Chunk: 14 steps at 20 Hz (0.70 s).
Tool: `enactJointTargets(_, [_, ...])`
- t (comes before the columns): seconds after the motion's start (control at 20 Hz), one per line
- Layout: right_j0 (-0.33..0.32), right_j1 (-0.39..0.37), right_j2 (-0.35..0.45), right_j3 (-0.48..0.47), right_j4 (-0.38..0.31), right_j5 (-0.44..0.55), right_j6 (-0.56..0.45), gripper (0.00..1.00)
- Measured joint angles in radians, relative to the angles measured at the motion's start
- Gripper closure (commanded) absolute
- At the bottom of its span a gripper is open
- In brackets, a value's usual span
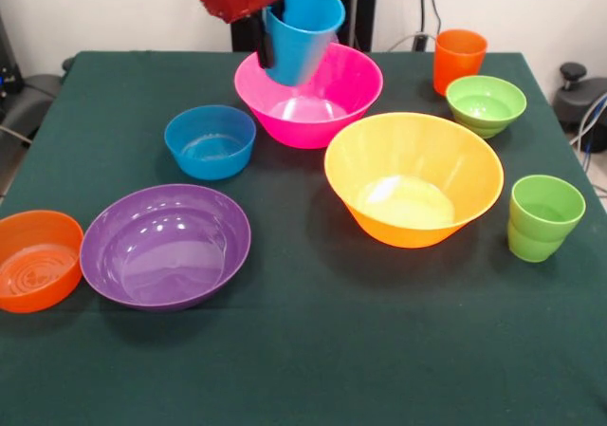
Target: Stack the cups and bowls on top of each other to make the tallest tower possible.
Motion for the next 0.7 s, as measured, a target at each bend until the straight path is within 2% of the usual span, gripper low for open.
enactJointTargets(0.25, [-0.014, 0.0, 0.012, 0.063, -0.028, 0.0, -0.135, 1.0])
enactJointTargets(0.45, [-0.014, 0.0, 0.023, 0.105, -0.04, -0.009, -0.151, 1.0])
enactJointTargets(0.7, [-0.024, -0.014, 0.064, 0.182, -0.049, -0.077, -0.151, 1.0])
